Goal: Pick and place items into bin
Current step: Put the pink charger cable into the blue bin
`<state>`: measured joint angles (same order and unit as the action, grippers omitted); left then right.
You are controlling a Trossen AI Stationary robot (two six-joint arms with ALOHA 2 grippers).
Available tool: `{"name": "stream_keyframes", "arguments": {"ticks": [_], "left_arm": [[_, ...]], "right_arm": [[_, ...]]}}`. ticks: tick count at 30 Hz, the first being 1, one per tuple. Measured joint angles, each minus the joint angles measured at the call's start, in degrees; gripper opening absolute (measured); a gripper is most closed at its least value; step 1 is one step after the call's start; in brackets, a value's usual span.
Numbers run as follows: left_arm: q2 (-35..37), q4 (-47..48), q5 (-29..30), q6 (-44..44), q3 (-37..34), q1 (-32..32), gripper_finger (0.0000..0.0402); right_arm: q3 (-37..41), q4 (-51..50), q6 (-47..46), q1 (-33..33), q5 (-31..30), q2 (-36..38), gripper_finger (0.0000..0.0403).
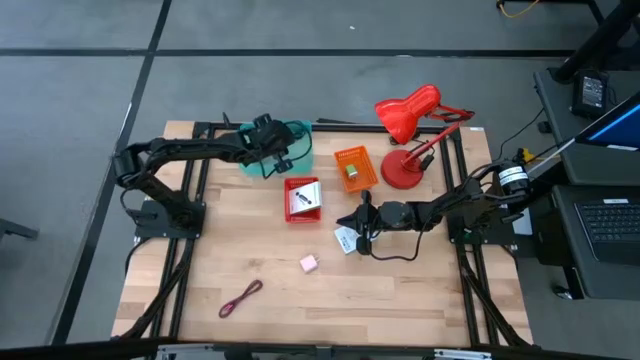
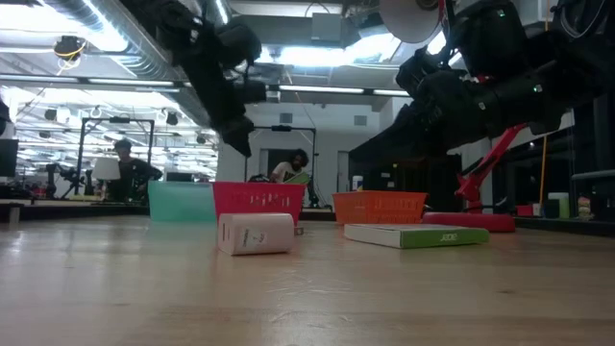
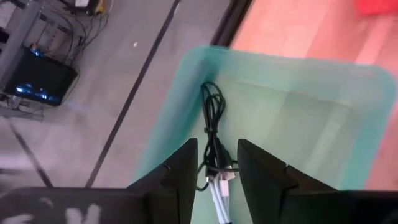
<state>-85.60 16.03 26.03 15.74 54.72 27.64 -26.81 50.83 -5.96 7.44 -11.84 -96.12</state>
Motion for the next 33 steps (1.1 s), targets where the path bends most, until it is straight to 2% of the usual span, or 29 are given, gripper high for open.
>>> {"name": "stream_keyframes", "arguments": {"ticks": [3,7,11,20,25,33], "left_arm": [[4.9,3.9,-1.7,-0.2,0.0,-0.7,0.0098],[13.4,8.8,-8.4,-2.4,0.0,-2.9,0.0079],[20.9,9.8,-13.1,-4.6,0.0,-5.6,0.0055],[28.7,15.9,-13.8,-8.6,0.0,-14.5,0.0012],[30.6,11.6,-13.9,-10.1,-5.0,-19.7,0.0002],[35.5,-3.7,-13.8,-15.4,-20.6,-27.4,0.0001]], "right_arm": [[0.0,1.4,0.0,0.2,0.0,0.0,0.0000],[0.0,2.5,0.3,1.0,0.0,0.0,0.0000],[0.0,2.5,0.5,1.4,0.0,0.0,0.0000],[0.0,2.7,0.4,2.3,0.0,0.0,0.0000],[0.0,4.9,3.2,4.0,0.0,0.0,0.0000],[0.0,5.9,3.2,5.6,0.0,0.3,0.0000]]}}
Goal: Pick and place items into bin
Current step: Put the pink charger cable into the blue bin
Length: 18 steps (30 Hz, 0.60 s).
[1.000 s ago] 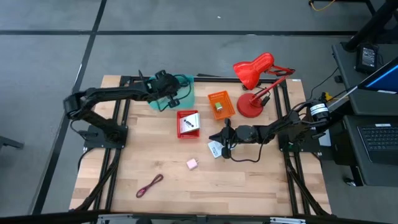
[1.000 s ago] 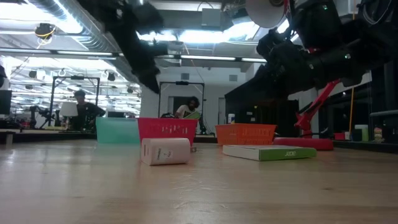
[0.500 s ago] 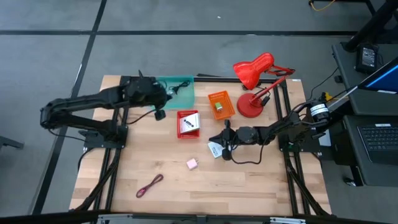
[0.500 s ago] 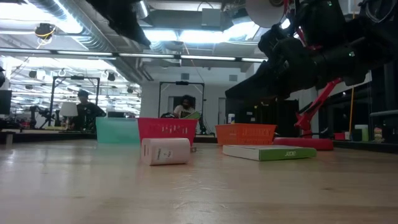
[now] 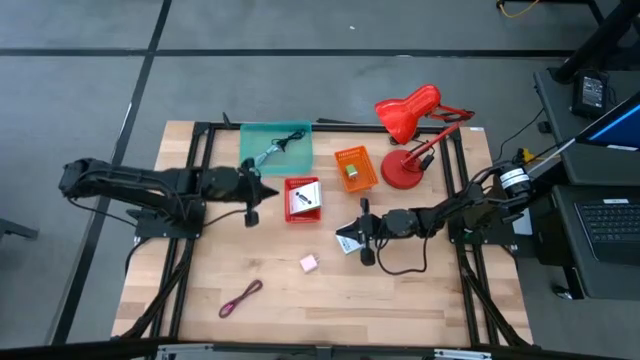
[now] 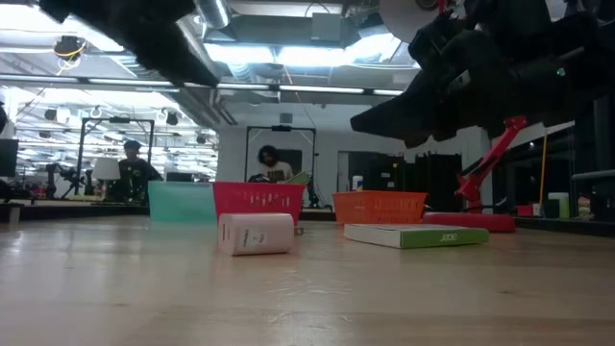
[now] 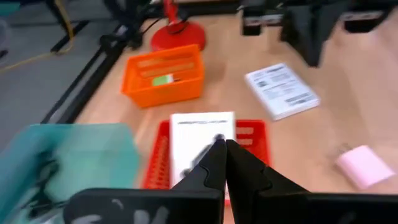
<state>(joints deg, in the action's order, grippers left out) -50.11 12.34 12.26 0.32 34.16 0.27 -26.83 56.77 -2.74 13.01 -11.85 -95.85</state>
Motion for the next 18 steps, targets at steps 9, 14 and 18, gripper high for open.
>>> {"name": "stream_keyframes", "arguments": {"ticks": [9,14,18], "left_arm": [[2.3,-24.3,0.0,-5.2,-16.1,-8.2,0.0001],[2.3,-31.4,0.0,-6.2,-20.7,-11.9,0.0003],[2.2,-33.2,0.0,-5.7,-22.3,-15.0,0.0001]], "right_arm": [[0.0,0.5,-2.8,0.1,0.0,0.0,0.0000],[-0.1,1.2,-2.8,0.1,0.0,0.0,0.0000],[-0.1,1.4,-2.8,0.1,0.0,0.0,0.0000]]}}
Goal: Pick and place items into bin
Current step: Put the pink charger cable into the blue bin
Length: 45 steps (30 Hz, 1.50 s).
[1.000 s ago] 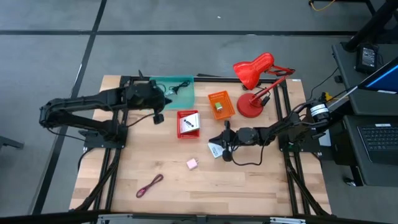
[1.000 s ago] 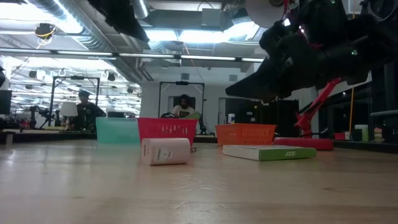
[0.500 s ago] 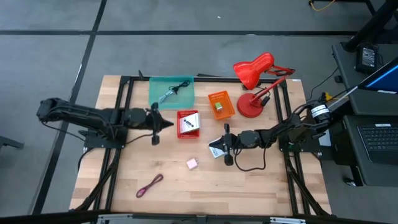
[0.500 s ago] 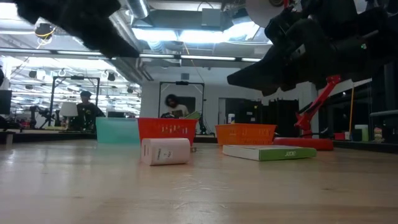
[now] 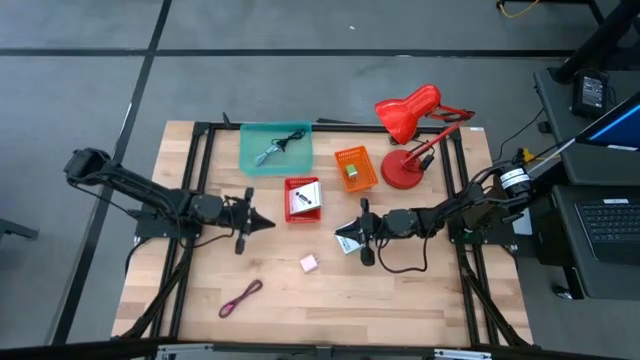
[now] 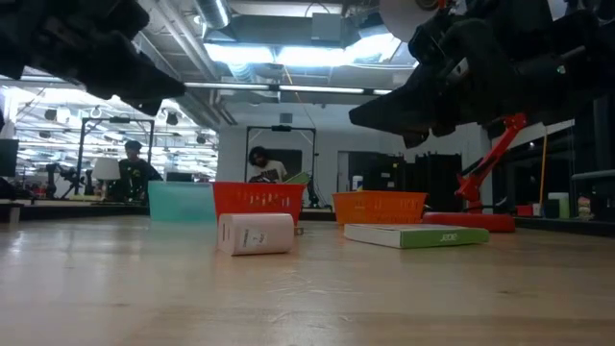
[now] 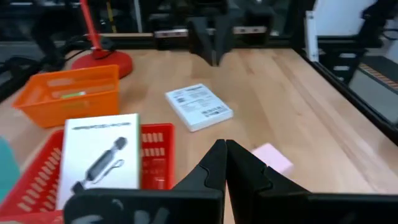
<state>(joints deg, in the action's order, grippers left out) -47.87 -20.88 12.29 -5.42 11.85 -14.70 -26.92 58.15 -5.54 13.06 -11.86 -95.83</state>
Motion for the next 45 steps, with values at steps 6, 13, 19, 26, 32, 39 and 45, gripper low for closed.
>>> {"name": "stream_keyframes", "arguments": {"ticks": [6,13,19,26,32,39,45], "left_arm": [[0.0,-0.5,0.0,3.6,-0.4,-3.1,0.0003],[-0.4,0.3,-0.9,-0.8,0.2,-5.6,0.0001],[-4.9,10.5,3.2,-4.2,7.4,-10.7,0.0001],[-13.1,28.6,6.1,-14.8,19.0,-15.9,0.0002],[-21.1,50.3,5.7,-28.3,32.3,-20.7,0.0001],[-30.1,68.2,3.9,-41.4,46.3,-25.6,0.0001],[-35.2,73.4,-1.5,-51.4,52.3,-29.3,0.0003]], "right_arm": [[0.0,0.0,0.0,0.0,0.0,0.0,0.0000],[0.0,-0.1,0.0,0.0,0.0,0.0,0.0000],[0.0,-0.2,0.3,0.0,0.0,0.0,0.0000],[0.0,-0.7,-0.3,0.3,-0.1,0.0,0.0000],[0.0,-0.7,-0.8,0.3,-0.1,0.0,0.0000],[0.0,-3.3,-3.5,0.3,-0.1,0.0,0.0000],[0.0,-6.3,-5.5,0.3,-0.1,0.0,0.0000]]}}
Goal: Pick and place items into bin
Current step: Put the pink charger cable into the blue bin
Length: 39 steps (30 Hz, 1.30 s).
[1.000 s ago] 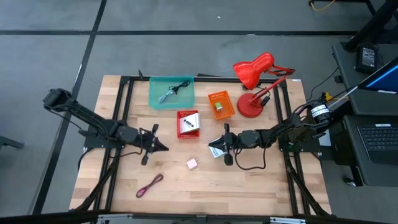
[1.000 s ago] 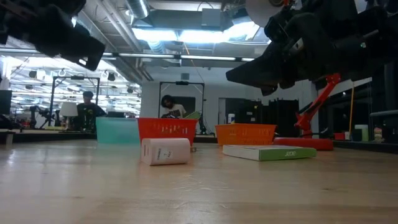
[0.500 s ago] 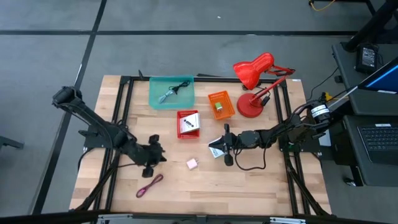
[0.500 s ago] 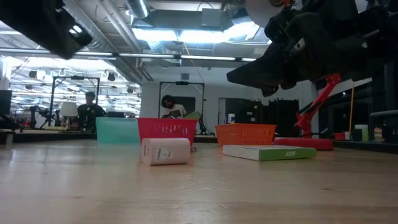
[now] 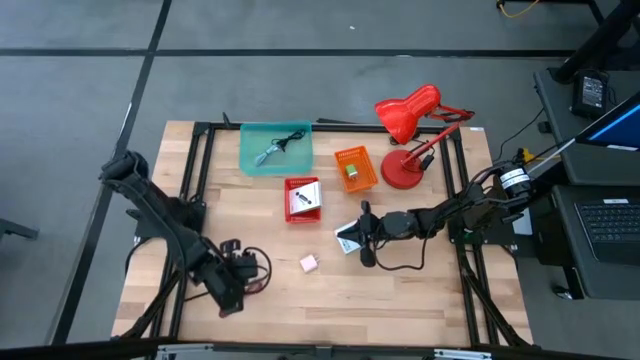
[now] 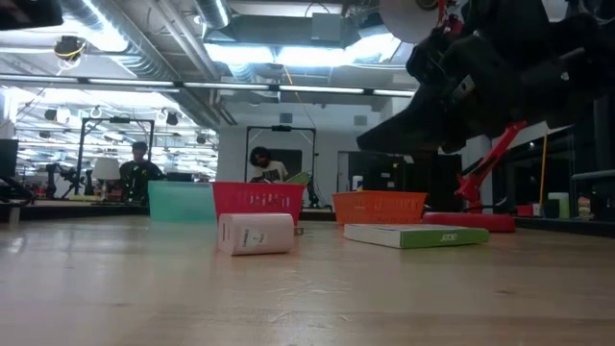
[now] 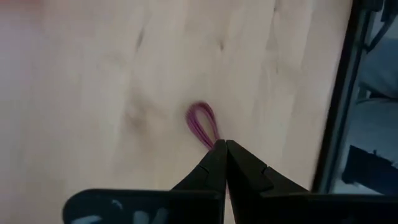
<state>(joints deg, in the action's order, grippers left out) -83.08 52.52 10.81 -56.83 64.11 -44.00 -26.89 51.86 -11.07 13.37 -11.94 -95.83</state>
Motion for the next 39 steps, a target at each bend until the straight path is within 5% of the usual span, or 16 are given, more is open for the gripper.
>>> {"name": "stream_keyframes", "arguments": {"ticks": [11,31,39], "left_arm": [[-3.4,0.1,-0.5,-9.8,0.0,-2.6,0.0011],[-14.5,0.0,-4.9,-24.1,0.0,-5.1,0.0154],[-19.6,-2.9,-6.1,-23.5,0.0,-5.5,0.0180]], "right_arm": [[0.0,-1.1,-1.4,0.5,0.0,0.0,0.0000],[0.0,-1.1,-2.4,5.7,0.0,0.0,0.0000],[0.0,-1.1,-2.4,5.6,0.0,-0.1,0.0000]]}}
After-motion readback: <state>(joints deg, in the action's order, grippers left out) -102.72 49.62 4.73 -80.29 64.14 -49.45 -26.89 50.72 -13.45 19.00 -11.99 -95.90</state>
